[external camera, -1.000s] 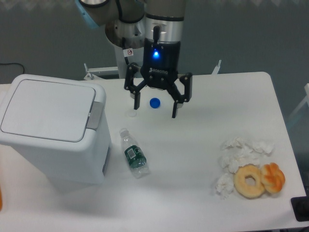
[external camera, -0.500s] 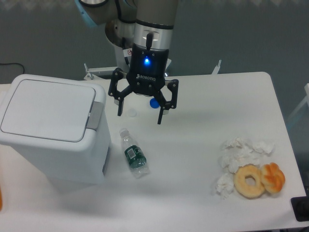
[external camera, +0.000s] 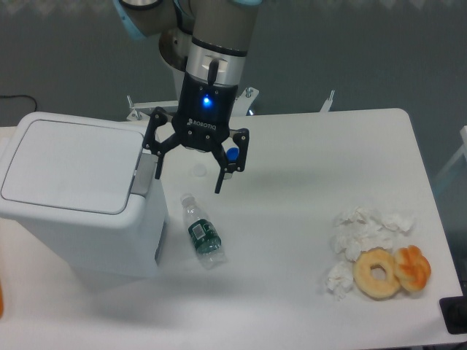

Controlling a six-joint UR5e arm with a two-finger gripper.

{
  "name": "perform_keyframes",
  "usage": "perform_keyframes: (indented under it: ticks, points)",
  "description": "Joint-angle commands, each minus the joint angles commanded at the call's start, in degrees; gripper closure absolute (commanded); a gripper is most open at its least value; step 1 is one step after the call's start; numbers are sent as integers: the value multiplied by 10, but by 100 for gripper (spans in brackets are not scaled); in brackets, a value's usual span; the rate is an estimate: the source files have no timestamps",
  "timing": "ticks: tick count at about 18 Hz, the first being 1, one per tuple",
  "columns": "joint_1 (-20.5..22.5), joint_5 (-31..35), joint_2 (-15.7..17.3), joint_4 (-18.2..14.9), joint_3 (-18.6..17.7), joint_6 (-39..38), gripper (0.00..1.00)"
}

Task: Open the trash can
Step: 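Move the open gripper toward the white trash can's lid edge, then press the gripper finger against the lid's hinge edge to tip it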

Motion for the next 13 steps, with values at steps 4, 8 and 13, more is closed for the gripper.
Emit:
perform_keyframes:
  ticks: [4,8,13]
  points:
    - [-1,-1,1,0,-4,0,0]
    - [-1,-1,0,0,-5,1,0]
    - [-2,0,-2,0,-10,2,0]
